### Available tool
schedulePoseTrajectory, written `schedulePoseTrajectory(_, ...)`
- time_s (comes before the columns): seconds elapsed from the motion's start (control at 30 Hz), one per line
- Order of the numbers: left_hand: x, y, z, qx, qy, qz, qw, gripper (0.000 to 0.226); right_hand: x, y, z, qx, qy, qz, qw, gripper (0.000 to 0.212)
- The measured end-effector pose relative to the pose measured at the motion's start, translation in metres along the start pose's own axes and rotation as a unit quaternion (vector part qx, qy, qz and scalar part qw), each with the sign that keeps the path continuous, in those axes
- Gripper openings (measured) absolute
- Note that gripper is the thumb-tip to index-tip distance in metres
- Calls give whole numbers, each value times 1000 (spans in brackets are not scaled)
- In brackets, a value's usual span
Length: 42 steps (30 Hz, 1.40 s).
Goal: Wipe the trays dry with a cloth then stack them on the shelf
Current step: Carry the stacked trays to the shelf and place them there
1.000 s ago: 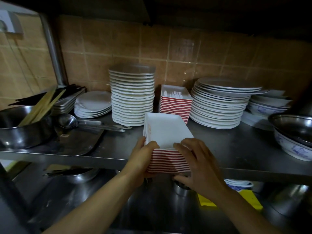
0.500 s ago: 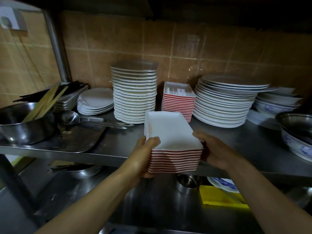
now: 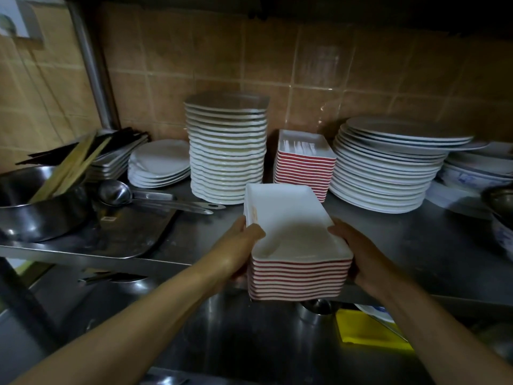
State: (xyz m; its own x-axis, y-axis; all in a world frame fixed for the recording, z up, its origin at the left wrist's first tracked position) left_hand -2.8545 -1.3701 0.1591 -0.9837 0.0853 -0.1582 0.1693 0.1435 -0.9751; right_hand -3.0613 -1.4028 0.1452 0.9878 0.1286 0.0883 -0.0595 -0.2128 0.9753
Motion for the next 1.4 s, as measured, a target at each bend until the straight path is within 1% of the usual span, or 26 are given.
schedulePoseTrajectory(0.1, 1, 3, 3, -3, -3, -33, 999, 18, 2, 1, -1, -31, -12, -19, 999, 20)
schedulePoseTrajectory(0.2, 0, 1, 5, -1, -8, -48, 999, 17, 6, 5, -4, -48, -18, -14, 999, 20)
schedulePoseTrajectory(0.3, -4, -8, 3, 22, -4, -25, 999, 19, 11, 15, -12, -58, -21, 14, 998, 22)
schedulePoseTrajectory(0.37, -7, -18, -1, 41, 12, -17, 999, 18, 14, 27, -17, -80, -5, 24, 997, 24)
schedulePoseTrajectory(0.47, -11, -40, -6, 73, 38, -9, 997, 20, 16, 49, -26, -110, 3, -1, 994, 29)
schedulePoseTrajectory(0.53, -14, -57, -6, 98, 43, -1, 994, 16, 16, 65, -31, -123, -3, -17, 992, 29)
schedulePoseTrajectory(0.63, -13, -82, 0, 108, 49, 10, 993, 19, 13, 86, -33, -137, -15, -28, 990, 30)
schedulePoseTrajectory(0.73, -9, -104, 13, 101, 57, 6, 993, 23, 6, 107, -29, -144, -43, -24, 988, 28)
schedulePoseTrajectory(0.8, -5, -117, 25, 98, 65, -6, 993, 18, -1, 120, -22, -144, -57, -16, 988, 25)
schedulePoseTrajectory(0.9, -1, -135, 44, 97, 71, 5, 993, 15, -10, 138, -6, -142, -74, -14, 987, 24)
schedulePoseTrajectory(1.03, 6, -160, 76, 70, 51, 6, 996, 15, -22, 166, 22, -153, -96, -23, 983, 25)
schedulePoseTrajectory(1.17, 12, -175, 109, 27, 29, 8, 999, 27, -31, 189, 56, -150, -97, -25, 983, 25)
schedulePoseTrajectory(1.3, 12, -183, 141, 3, 4, -3, 1000, 30, -35, 202, 90, -138, -81, -26, 987, 29)
schedulePoseTrajectory(1.4, 11, -187, 158, -4, -16, -6, 1000, 34, -38, 203, 113, -132, -75, 1, 988, 27)
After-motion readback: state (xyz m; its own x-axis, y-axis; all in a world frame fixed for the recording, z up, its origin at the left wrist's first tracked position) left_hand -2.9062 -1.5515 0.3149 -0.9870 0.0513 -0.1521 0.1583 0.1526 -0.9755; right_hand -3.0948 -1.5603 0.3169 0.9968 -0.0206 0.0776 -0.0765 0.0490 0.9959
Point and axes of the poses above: each hand's wrist, its own z-axis towards the middle knuckle, its own x-axis out of the palm, y = z × x, the point moved 4 cm from there along z, towards the middle knuckle
